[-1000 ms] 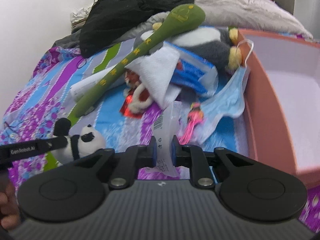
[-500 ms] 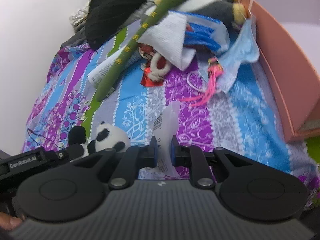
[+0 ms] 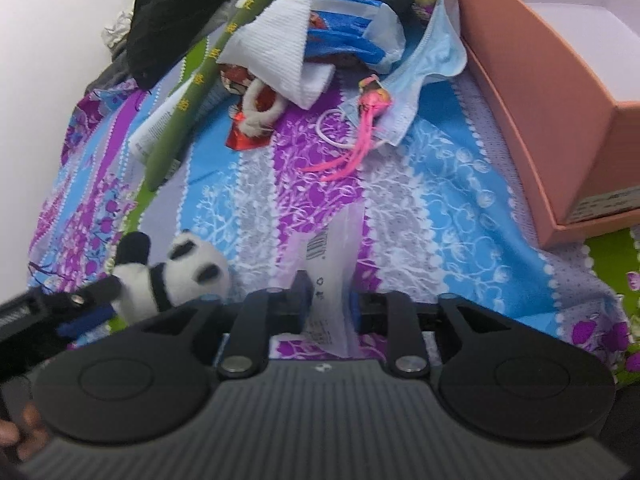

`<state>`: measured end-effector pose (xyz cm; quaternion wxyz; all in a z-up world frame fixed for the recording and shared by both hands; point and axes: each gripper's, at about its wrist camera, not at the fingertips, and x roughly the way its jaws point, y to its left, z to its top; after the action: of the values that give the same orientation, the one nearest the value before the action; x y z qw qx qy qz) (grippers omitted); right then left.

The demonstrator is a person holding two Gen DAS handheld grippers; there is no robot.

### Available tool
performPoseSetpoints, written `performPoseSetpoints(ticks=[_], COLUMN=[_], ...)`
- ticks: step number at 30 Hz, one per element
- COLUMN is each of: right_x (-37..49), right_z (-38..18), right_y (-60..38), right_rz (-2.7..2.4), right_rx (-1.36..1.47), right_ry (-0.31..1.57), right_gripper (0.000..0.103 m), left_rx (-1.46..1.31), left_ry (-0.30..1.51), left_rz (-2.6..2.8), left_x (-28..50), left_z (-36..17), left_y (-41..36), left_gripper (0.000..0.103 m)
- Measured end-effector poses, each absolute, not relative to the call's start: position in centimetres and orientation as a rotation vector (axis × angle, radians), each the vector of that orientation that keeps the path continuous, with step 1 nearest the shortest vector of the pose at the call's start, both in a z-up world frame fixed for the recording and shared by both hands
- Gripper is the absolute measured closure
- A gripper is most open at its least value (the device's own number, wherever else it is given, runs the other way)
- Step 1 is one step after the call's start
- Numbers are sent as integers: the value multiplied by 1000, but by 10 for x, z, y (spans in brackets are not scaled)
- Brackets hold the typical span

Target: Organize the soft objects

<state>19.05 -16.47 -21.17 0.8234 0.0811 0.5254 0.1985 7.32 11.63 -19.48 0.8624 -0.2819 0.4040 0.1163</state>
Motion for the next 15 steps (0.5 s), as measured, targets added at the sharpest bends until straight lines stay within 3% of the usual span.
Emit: performPoseSetpoints(ticks=[3, 7, 11, 15], right_x=[190, 188, 187, 190], right_z=[-208, -200, -196, -205], right_y=[-169, -171, -169, -170], right_rz=[416, 433, 470, 469], right_rx=[144, 85, 31, 57], right_ry=[1103, 1073, 1058, 1089], right_gripper=[52, 51, 40, 40], left_rx=[-518, -434, -338, -255], left_ry=[841, 842, 856, 879], left_rz=[228, 188, 146, 105], left_x=[70, 68, 74, 86], left_z=[-187, -179, -179, -184], left_y=[118, 119, 113, 103], left_gripper=[34, 30, 29, 24])
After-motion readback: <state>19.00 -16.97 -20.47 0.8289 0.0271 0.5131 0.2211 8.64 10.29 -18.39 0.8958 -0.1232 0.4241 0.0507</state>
